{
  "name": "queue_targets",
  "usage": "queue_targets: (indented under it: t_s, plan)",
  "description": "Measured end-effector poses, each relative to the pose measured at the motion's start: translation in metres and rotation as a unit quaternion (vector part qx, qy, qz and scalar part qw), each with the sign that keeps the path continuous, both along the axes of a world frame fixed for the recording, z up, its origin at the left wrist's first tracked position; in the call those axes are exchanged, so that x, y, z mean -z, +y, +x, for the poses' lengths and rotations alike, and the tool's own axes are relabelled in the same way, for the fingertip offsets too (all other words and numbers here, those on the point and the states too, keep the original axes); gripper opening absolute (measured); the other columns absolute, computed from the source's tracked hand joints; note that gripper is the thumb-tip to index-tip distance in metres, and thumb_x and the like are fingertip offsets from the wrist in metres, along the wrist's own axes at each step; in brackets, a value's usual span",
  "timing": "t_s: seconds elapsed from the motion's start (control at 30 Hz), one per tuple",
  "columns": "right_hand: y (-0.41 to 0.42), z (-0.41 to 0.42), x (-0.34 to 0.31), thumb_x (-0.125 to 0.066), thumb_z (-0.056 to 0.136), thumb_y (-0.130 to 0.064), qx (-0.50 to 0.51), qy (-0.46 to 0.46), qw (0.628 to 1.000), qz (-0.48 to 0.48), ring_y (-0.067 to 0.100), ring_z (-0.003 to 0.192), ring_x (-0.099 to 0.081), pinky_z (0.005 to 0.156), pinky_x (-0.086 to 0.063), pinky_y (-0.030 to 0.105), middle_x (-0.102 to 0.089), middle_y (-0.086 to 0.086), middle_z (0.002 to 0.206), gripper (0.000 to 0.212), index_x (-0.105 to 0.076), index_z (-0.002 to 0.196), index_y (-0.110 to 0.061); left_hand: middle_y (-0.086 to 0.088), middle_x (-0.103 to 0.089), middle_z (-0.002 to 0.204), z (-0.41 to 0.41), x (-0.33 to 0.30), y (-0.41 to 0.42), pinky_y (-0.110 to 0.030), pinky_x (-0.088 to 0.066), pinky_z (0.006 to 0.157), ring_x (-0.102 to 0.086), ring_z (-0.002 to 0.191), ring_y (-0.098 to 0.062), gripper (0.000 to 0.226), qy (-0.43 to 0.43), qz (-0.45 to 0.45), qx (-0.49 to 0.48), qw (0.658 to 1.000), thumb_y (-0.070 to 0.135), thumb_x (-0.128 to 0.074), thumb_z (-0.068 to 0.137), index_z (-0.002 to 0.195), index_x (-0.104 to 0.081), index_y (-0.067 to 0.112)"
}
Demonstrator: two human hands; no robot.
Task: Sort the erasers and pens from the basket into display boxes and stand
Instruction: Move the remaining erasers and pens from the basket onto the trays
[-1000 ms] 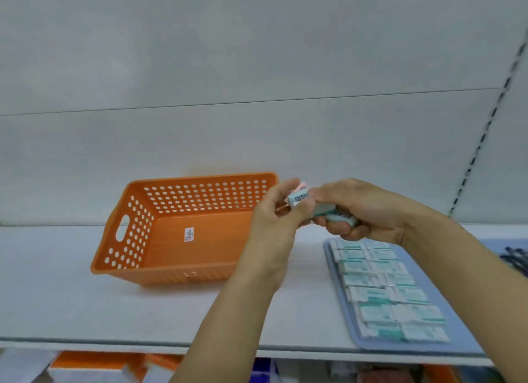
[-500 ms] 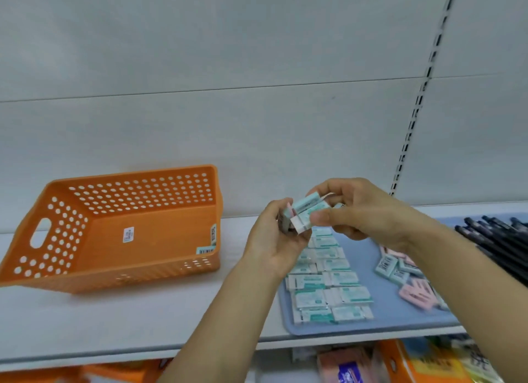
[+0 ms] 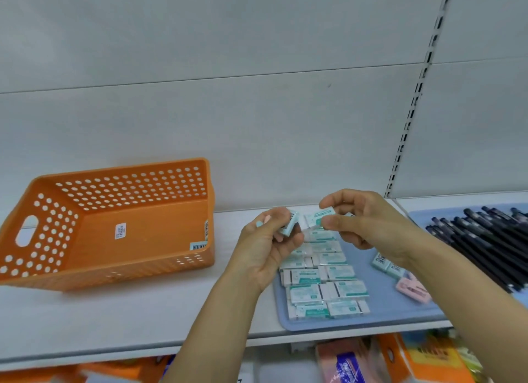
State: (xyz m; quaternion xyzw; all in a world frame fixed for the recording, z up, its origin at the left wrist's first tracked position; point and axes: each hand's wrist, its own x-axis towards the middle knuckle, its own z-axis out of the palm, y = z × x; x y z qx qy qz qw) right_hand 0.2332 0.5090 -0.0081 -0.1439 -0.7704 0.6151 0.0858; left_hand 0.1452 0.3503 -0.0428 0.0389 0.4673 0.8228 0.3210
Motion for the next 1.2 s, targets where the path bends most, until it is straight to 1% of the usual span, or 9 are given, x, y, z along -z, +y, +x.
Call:
queue_targets:
  t_s: [0.2,0.4,0.57,0.63,0.73,0.83,0.93,1.07,1.2]
  plan:
    - [0.017,0.004,0.022,-0.073,0.081,-0.002,0.051,-0.048,0.997,0.034,0.013,0.041,-0.035,0.037,-0.028,0.021,-0.053,0.012,0.078,0.024,-0.063,0.101,-0.009,-0.010,-0.066,0.083,-0.008,-0.008,0.004,-0.020,-0.053,0.054,-0.068,0.068,-0.013,0.003,0.137,-0.113,0.004,0.984,0.007,-0.062,0.092,0.094,-0.063,0.006]
    - [0.012,0.010,0.038,-0.078,0.079,-0.014,-0.003,-0.122,0.986,0.111,0.006,0.045,-0.049,0.044,-0.038,0.019,-0.061,0.006,0.076,0.020,-0.067,0.095,-0.019,-0.012,-0.061,0.080,-0.001,-0.009,0.002,-0.024,-0.057,0.056,-0.069,0.068,-0.019,0.006,0.017,-0.011,-0.002,1.000,0.004,-0.063,0.091,0.095,-0.062,-0.001]
    - [0.006,0.017,0.036,-0.079,0.075,-0.040,0.010,-0.139,0.949,0.283,0.007,0.076,-0.057,0.064,-0.041,0.021,-0.060,-0.005,0.089,0.024,-0.066,0.094,-0.035,-0.020,-0.066,0.086,0.005,-0.008,0.001,-0.029,-0.059,0.060,-0.069,0.078,-0.029,0.015,-0.052,0.038,0.019,0.998,0.005,-0.065,0.089,0.078,-0.062,-0.005]
    - [0.005,0.017,0.038,-0.070,0.084,-0.040,0.049,-0.108,0.952,0.283,0.004,0.079,-0.055,0.063,-0.039,0.021,-0.057,-0.008,0.096,0.022,-0.060,0.103,-0.034,-0.023,-0.065,0.092,0.008,-0.007,0.003,-0.029,-0.059,0.061,-0.069,0.083,-0.031,0.013,-0.061,0.043,0.028,0.997,0.006,-0.066,0.088,0.084,-0.064,-0.006]
    - [0.016,0.020,0.037,-0.053,0.095,-0.018,0.089,-0.075,0.976,0.185,0.013,0.083,-0.056,0.070,-0.045,0.027,-0.055,-0.003,0.108,0.019,-0.052,0.111,-0.029,-0.022,-0.061,0.098,0.010,-0.006,0.011,-0.031,-0.061,0.068,-0.068,0.086,-0.029,0.007,-0.049,0.039,0.049,0.997,0.001,-0.065,0.087,0.088,-0.065,-0.006]
    - [0.038,0.031,0.026,-0.048,0.094,-0.009,0.096,-0.097,0.979,0.153,0.017,0.080,-0.055,0.070,-0.047,0.030,-0.057,-0.002,0.107,0.027,-0.048,0.114,-0.028,-0.018,-0.062,0.094,0.011,-0.008,0.024,-0.029,-0.061,0.068,-0.070,0.077,-0.023,0.022,0.005,0.009,0.082,0.997,-0.009,-0.059,0.088,0.109,-0.061,-0.004]
    - [0.069,0.042,0.016,-0.052,0.094,-0.005,0.131,-0.094,0.969,0.188,0.010,0.084,-0.060,0.064,-0.047,0.024,-0.057,-0.008,0.109,0.034,-0.046,0.121,-0.025,-0.015,-0.066,0.084,0.012,-0.015,0.041,-0.025,-0.059,0.064,-0.070,0.073,-0.020,0.022,0.101,-0.060,0.127,0.985,-0.004,-0.059,0.091,0.111,-0.062,0.002]
    - [0.100,0.041,0.018,-0.053,0.092,0.000,0.120,-0.099,0.947,0.283,0.005,0.087,-0.058,0.058,-0.044,0.016,-0.056,-0.005,0.114,0.037,-0.048,0.122,-0.022,-0.014,-0.061,0.083,0.010,-0.022,0.080,-0.025,-0.053,0.052,-0.064,0.063,-0.017,0.019,0.266,-0.211,0.186,0.922,0.004,-0.056,0.094,0.112,-0.060,0.007]
    - [0.112,0.031,0.027,-0.051,0.093,-0.001,0.043,-0.104,0.928,0.355,0.006,0.087,-0.055,0.064,-0.042,0.013,-0.054,-0.004,0.118,0.035,-0.055,0.121,-0.021,-0.010,-0.058,0.080,0.008,-0.022,0.124,-0.024,-0.052,0.046,-0.060,0.055,-0.015,0.020,0.312,-0.286,0.207,0.882,0.004,-0.055,0.094,0.114,-0.058,0.007]
